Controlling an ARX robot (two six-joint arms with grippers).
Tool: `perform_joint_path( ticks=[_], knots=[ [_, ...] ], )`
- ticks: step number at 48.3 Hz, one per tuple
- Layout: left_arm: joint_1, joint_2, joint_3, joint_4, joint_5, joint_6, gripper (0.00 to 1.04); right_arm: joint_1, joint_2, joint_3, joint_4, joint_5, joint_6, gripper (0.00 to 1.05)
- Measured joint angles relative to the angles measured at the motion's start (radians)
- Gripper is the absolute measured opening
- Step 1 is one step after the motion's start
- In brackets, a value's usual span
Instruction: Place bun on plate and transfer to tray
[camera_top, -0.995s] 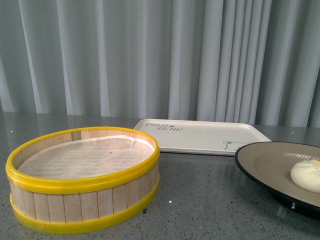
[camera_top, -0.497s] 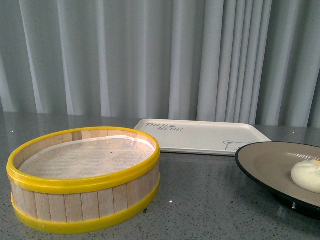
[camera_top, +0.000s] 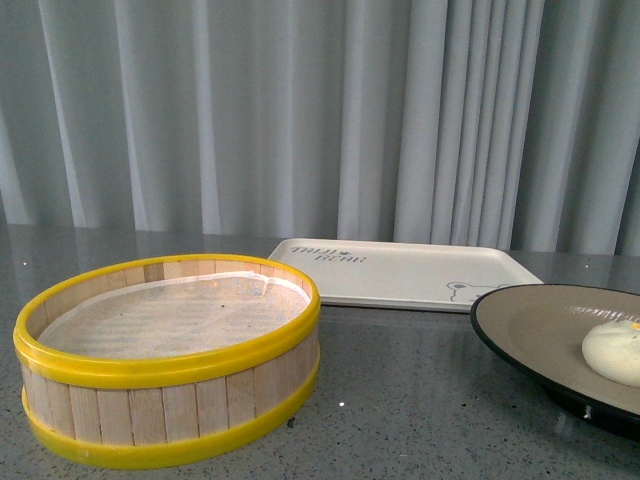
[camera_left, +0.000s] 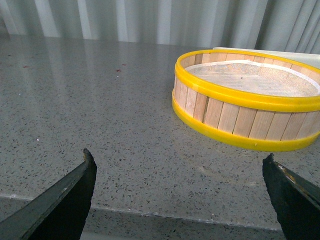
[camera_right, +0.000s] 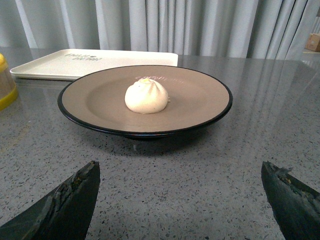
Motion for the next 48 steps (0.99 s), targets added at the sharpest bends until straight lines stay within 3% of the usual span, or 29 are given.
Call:
perform_joint_path(
  ticks=[5, 9, 10, 12, 18, 26, 31, 35, 48],
  knots=[
    [0.000, 0.000, 0.000, 0.000, 0.000, 0.000, 0.98, 0.000, 0.000, 0.000, 0.000, 0.000, 0.000, 0.96],
    [0.000, 0.000, 0.000, 0.000, 0.000, 0.000, 0.98, 0.013, 0.119, 0.079, -0.137, 0.199, 0.005, 0.96],
    [0.000, 0.000, 0.000, 0.000, -0.001, 0.000, 0.98, -0.002, 0.151, 0.095, -0.132, 0.209, -0.019, 0.96],
    [0.000, 0.000, 0.000, 0.000, 0.000, 0.000, 0.98, -0.055, 0.226, 0.141, -0.093, 0.177, -0.099, 0.96],
    [0.000, -0.001, 0.000, 0.000, 0.000, 0.000, 0.98, -0.207, 0.389, 0.346, -0.052, -0.066, -0.443, 0.96],
    [0.000, -0.001, 0.000, 0.000, 0.000, 0.000, 0.98, -0.259, 0.546, 0.518, -0.288, -0.274, -0.934, 0.96],
    [0.000, -0.001, 0.000, 0.000, 0.000, 0.000, 0.98, -0.259, 0.597, 0.555, -0.407, -0.298, -1.213, 0.96],
    [0.000, -0.001, 0.000, 0.000, 0.000, 0.000, 0.98, -0.242, 0.638, 0.573, -0.410, -0.309, -1.375, 0.96],
    [0.000, -0.001, 0.000, 0.000, 0.000, 0.000, 0.98, -0.153, 0.835, 0.623, -0.388, -0.319, -1.626, 0.96]
  ],
)
